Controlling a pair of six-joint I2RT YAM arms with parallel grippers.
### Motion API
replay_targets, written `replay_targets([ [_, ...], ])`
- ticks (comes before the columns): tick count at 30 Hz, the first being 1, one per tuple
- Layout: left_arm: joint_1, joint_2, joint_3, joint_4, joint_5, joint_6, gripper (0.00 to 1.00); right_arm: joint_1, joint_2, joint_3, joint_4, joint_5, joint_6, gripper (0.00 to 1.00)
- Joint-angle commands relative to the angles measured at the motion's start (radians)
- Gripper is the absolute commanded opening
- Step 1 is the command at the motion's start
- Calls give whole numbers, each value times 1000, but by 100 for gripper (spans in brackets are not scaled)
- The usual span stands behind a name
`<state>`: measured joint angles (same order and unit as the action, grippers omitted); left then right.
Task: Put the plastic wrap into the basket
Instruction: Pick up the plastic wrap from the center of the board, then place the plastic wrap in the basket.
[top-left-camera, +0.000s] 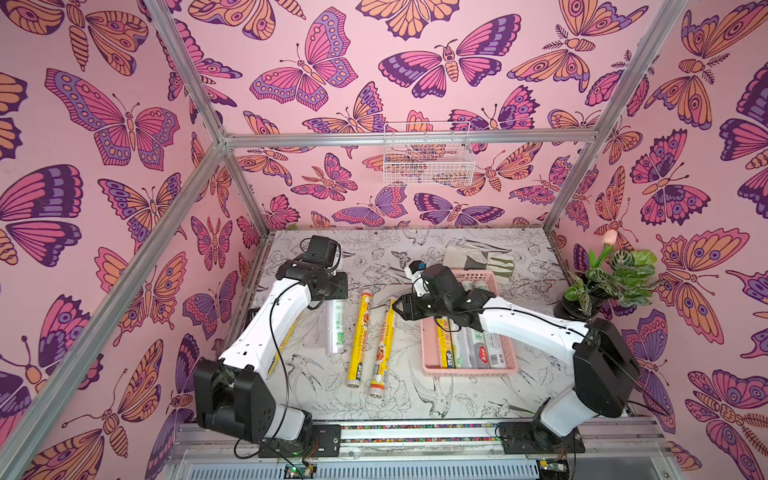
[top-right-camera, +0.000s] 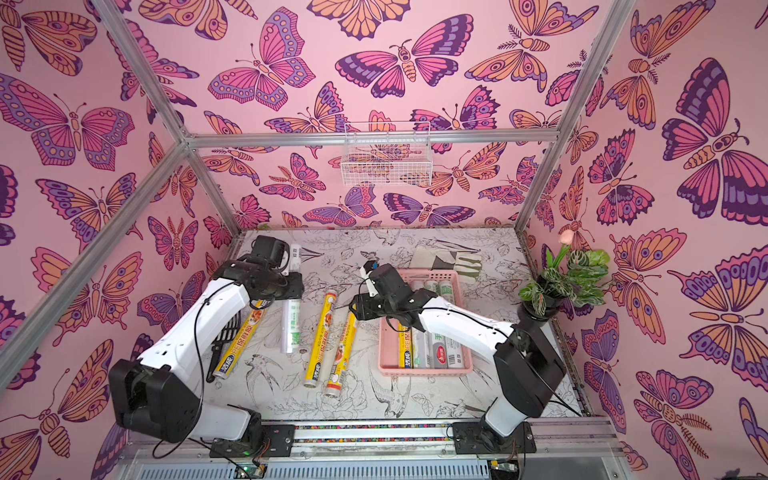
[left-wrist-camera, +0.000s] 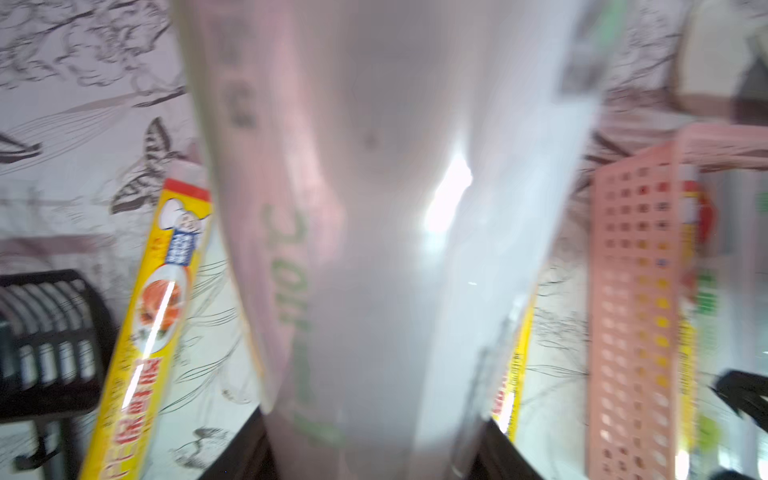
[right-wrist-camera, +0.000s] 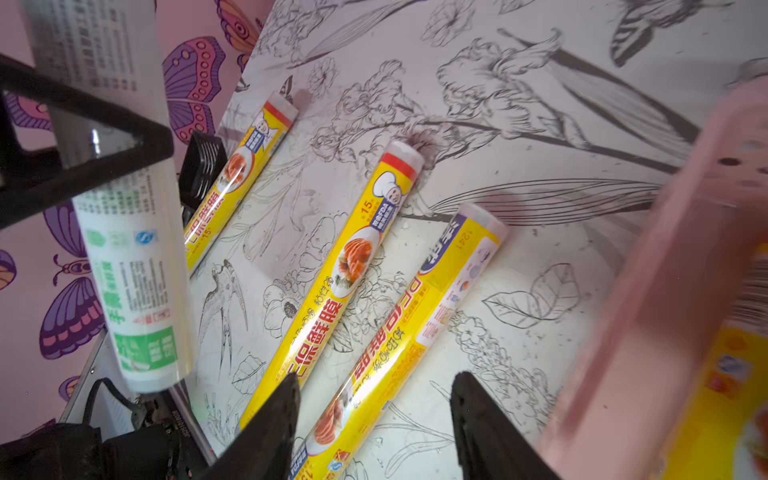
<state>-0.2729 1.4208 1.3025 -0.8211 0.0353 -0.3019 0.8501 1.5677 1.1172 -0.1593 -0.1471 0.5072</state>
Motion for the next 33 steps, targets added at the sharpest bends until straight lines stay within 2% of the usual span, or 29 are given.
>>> replay_targets([
  [1,-35,-26,-10,132,175,-126,26,-21,-89,-37,14,98,15,62],
  [6,-108,-27,-68,330,269,-273,23,-55,-202,-114,7,180,30,62],
  [11,-191,22,-54,425,292,-348,22,-78,-307,-200,18,288,49,63],
  [26,-429,247,98,487,221,-429,19,-193,-464,-323,-84,351,86,65],
  [33,-498,360,187,418,159,-447,16,-212,-473,-341,-109,341,87,65],
])
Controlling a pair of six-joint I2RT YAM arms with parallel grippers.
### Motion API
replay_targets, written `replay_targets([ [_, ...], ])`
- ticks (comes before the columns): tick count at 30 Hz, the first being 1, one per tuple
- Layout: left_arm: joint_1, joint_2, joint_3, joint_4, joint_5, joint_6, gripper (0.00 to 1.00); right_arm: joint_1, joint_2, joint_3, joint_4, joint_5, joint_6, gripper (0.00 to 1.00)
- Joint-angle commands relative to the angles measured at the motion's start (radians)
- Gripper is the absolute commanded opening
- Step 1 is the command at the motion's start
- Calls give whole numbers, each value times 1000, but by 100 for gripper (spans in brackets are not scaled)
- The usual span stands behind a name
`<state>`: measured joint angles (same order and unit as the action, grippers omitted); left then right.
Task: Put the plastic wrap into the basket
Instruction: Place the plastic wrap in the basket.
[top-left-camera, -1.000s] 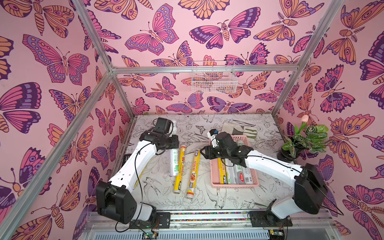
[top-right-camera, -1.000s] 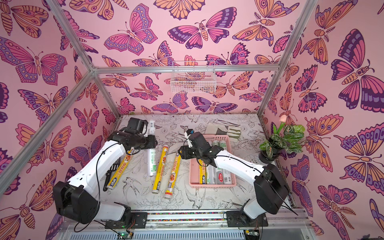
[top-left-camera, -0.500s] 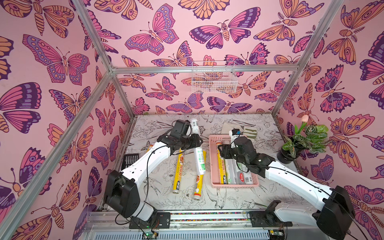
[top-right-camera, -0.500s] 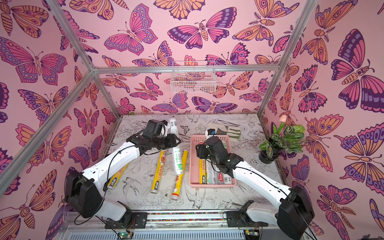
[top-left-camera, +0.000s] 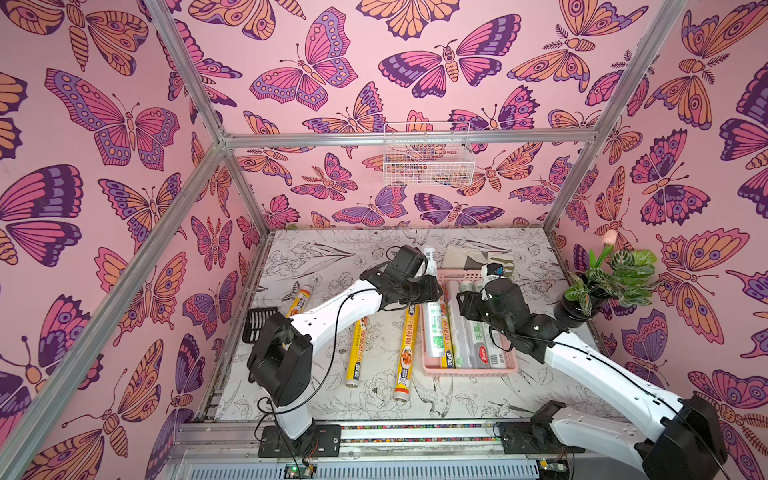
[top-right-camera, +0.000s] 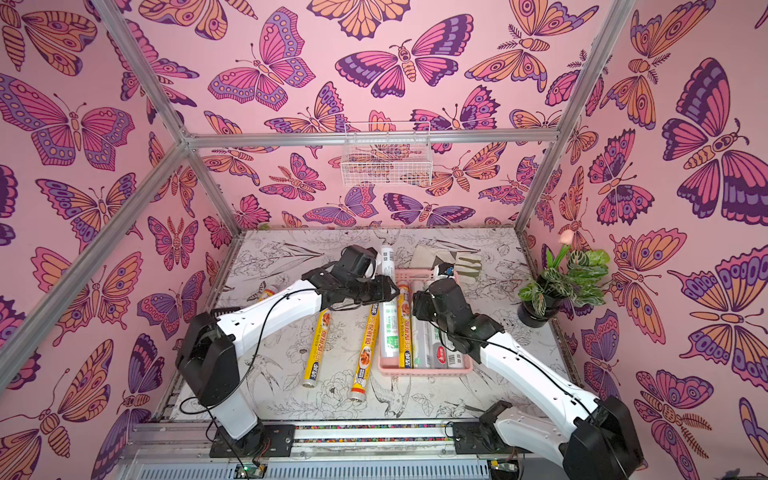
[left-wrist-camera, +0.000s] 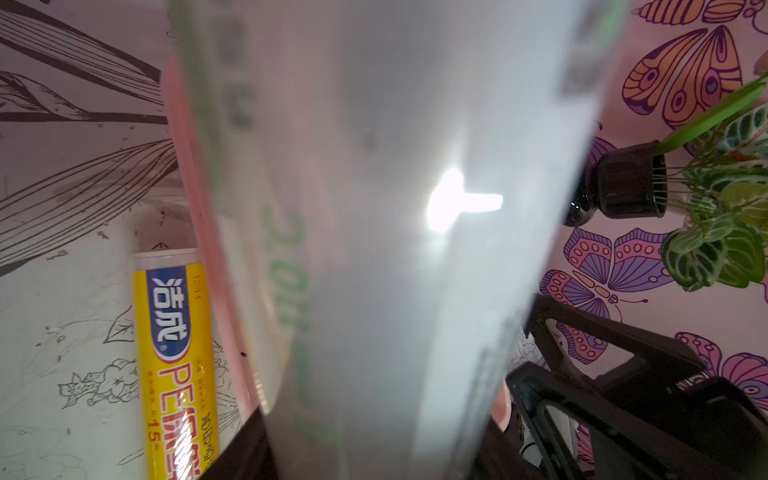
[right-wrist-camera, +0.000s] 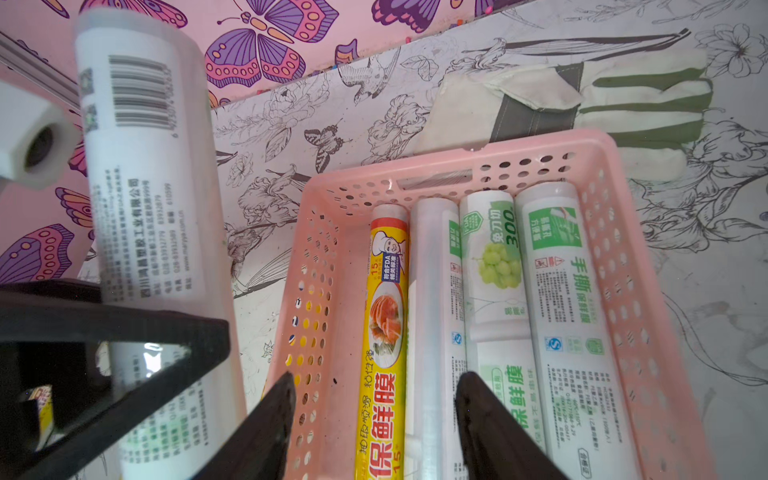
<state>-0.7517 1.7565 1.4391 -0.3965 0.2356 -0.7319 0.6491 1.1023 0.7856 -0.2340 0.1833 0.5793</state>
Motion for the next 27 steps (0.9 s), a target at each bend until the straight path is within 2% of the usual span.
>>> replay_targets([
  [1,-25,40,62,-27,-50,-15,16,-10,-7,-9,-39,10,14,65],
  [5,-44,82,102,-98,-112,6,16,-12,-13,-21,-39,5,15,65],
  [15,-73,198,212,-235,-139,8,18,-16,38,-8,-44,-31,14,66],
  [19,-79,230,237,-276,-141,-18,25,-16,56,-6,-44,-36,20,66],
  [27,-84,274,239,-294,-112,-48,34,-19,65,-8,-37,-28,18,67],
])
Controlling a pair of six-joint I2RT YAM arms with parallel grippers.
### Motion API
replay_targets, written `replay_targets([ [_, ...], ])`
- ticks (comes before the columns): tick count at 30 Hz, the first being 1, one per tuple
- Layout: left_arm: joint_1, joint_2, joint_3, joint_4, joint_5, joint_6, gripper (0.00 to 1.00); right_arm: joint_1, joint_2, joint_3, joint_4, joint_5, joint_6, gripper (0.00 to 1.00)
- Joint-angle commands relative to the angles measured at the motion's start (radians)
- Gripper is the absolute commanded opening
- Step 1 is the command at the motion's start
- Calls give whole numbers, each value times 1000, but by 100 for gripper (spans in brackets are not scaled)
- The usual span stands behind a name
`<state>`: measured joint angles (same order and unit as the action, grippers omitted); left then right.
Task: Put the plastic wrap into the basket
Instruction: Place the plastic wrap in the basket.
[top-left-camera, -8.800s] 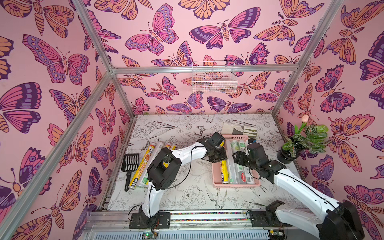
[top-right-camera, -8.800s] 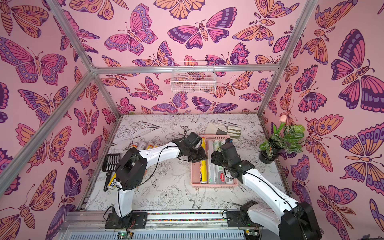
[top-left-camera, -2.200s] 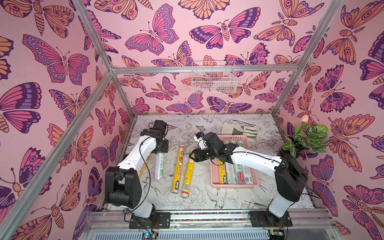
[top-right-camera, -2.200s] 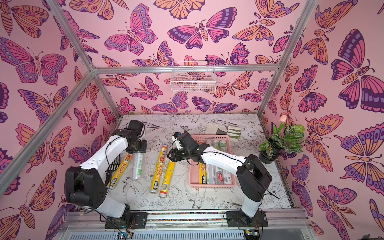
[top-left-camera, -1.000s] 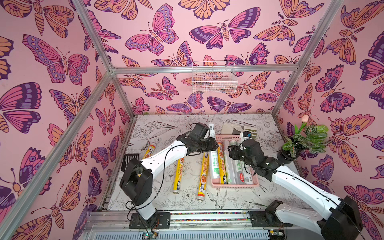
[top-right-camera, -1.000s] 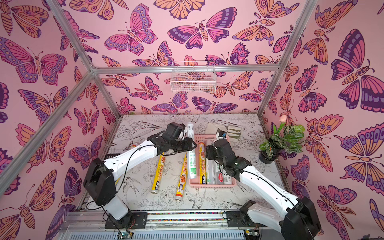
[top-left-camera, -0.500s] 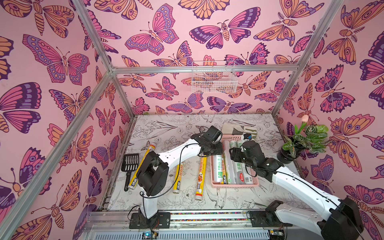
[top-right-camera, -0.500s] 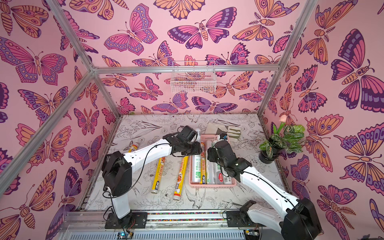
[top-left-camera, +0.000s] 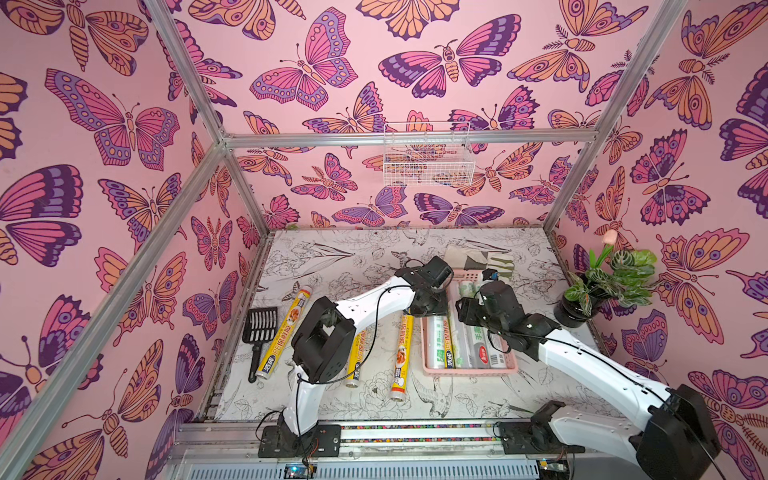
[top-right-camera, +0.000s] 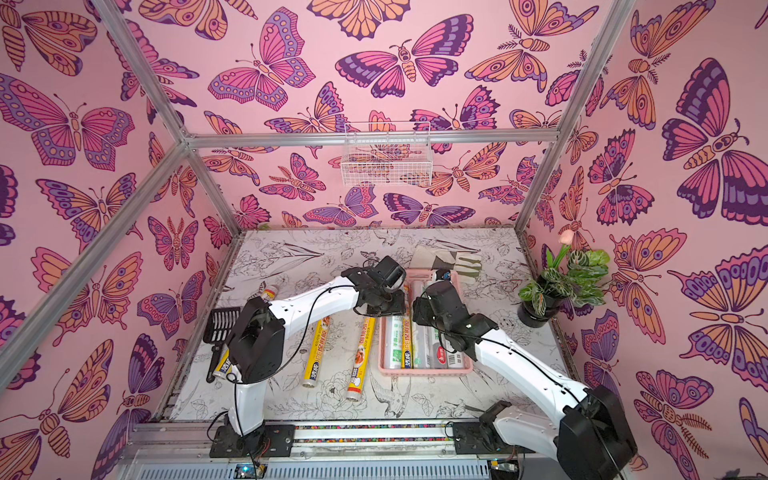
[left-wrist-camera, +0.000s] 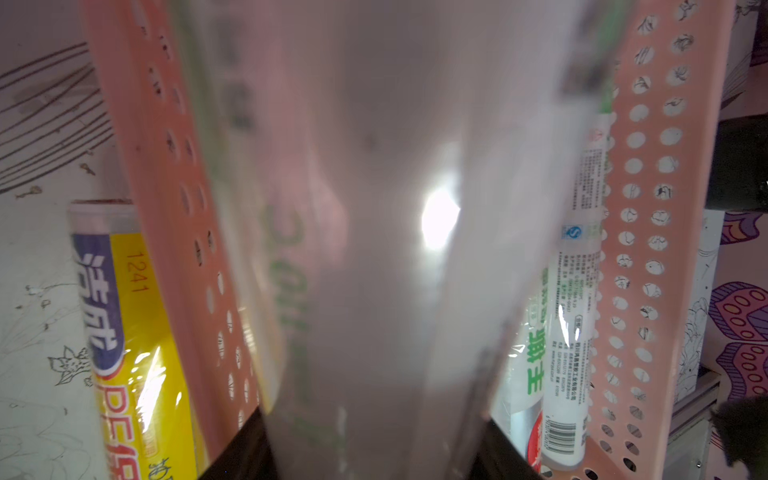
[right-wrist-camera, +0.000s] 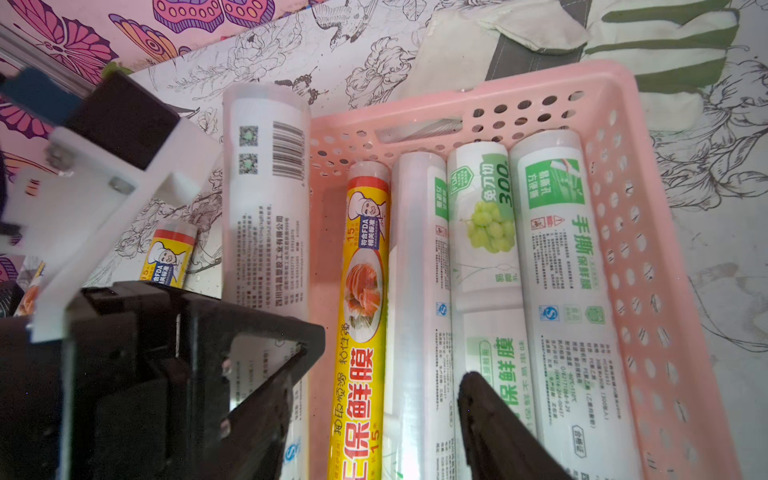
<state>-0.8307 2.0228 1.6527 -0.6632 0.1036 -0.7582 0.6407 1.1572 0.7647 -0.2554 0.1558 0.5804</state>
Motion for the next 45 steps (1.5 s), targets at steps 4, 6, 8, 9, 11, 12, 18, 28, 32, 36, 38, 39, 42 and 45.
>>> replay_targets([
  [4,-7,25,19,-32,21,-29,41,-11,26,15,-16,-4,19,67],
  [6,-7,35,20,-38,22,-32,45,-11,32,13,-15,-5,19,67],
  [8,-7,40,21,-42,20,-30,46,-10,36,13,-15,-5,21,67],
  [9,-7,42,19,-45,14,-30,46,-10,36,13,-14,-3,21,67],
  [11,-8,43,20,-50,6,-30,50,-11,35,13,-13,0,21,67],
  [12,-8,46,20,-52,3,-27,51,-12,35,13,-12,2,21,67],
  [18,-8,50,28,-62,-9,-21,57,-16,47,16,-4,-6,22,67],
  [28,-8,29,27,-69,-30,-13,61,-24,68,15,9,-35,36,67],
  [32,-10,-1,18,-71,-53,-12,60,-29,83,16,25,-68,41,65],
  [36,-15,-62,-13,-69,-131,-9,61,-33,117,21,47,-123,56,62],
  [38,-15,-85,-26,-69,-159,-9,61,-34,130,26,50,-138,61,61],
  [39,-15,-97,-31,-69,-166,-7,61,-34,137,32,47,-147,60,60],
  [42,-15,-123,-45,-69,-175,10,61,-35,147,55,29,-163,54,60],
  [45,-15,-177,-93,-63,-209,18,59,-35,136,60,19,-165,46,60],
])
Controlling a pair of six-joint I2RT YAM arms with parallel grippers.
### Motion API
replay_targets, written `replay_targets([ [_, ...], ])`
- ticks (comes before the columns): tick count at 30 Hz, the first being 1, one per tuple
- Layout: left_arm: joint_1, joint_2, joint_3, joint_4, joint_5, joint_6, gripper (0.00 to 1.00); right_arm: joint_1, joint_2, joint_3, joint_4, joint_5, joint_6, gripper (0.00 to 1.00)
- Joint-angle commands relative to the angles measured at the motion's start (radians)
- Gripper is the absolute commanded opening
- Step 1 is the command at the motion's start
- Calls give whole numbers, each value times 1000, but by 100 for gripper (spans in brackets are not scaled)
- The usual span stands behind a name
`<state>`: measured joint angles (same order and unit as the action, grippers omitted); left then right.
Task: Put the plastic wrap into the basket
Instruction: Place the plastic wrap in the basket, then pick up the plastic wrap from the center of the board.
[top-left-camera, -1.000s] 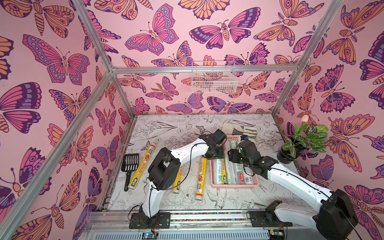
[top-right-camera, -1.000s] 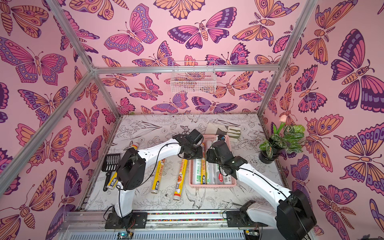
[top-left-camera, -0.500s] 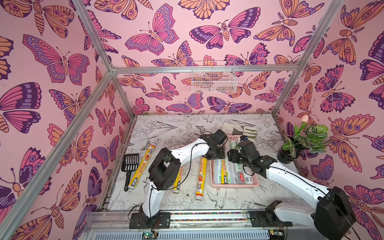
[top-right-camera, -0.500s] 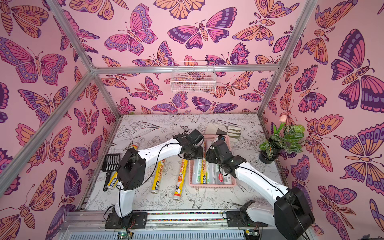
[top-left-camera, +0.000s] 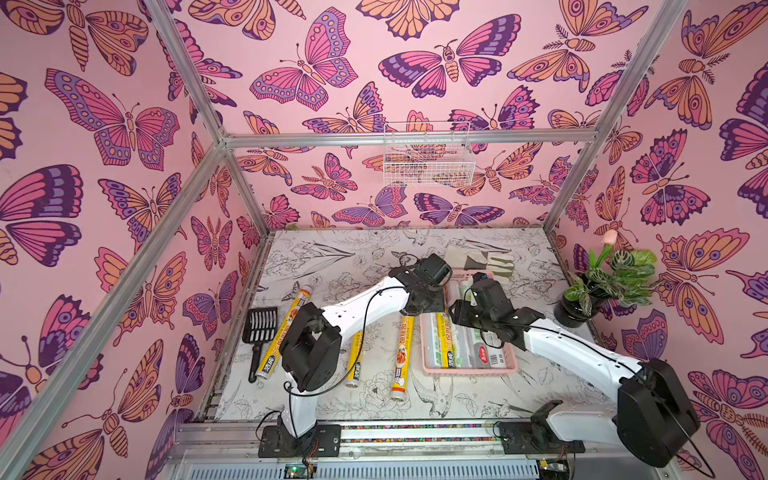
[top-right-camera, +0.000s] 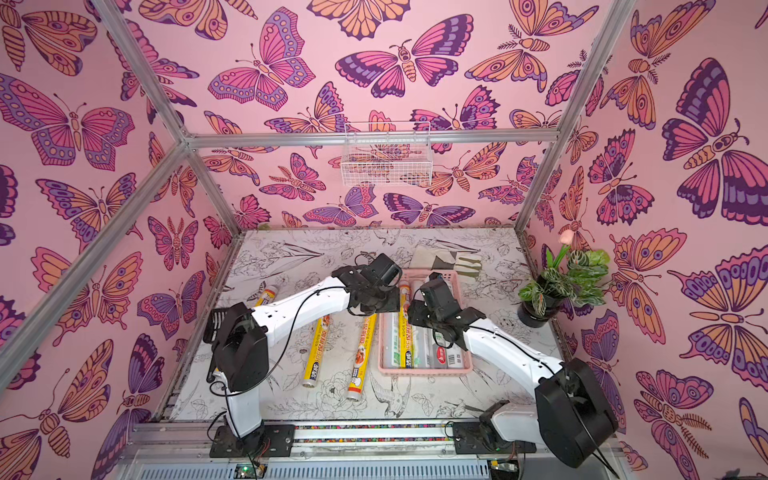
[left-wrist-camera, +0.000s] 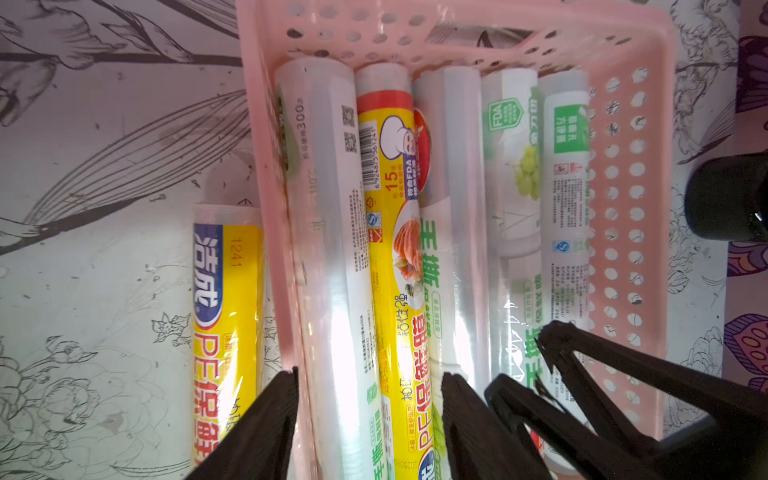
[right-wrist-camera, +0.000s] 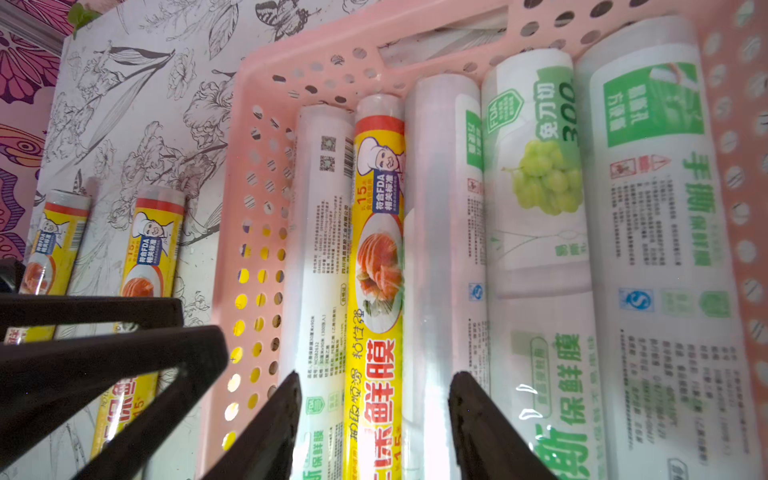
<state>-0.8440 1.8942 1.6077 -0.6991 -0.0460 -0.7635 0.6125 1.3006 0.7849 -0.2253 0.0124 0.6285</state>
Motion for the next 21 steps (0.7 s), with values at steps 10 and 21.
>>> replay_targets([
  [10,6,-332,-372,35,-220,39,55,-8,-154,-5,-10,22,-38,62],
  [21,43,-339,-553,159,62,78,65,10,-130,-2,63,-193,-77,60],
])
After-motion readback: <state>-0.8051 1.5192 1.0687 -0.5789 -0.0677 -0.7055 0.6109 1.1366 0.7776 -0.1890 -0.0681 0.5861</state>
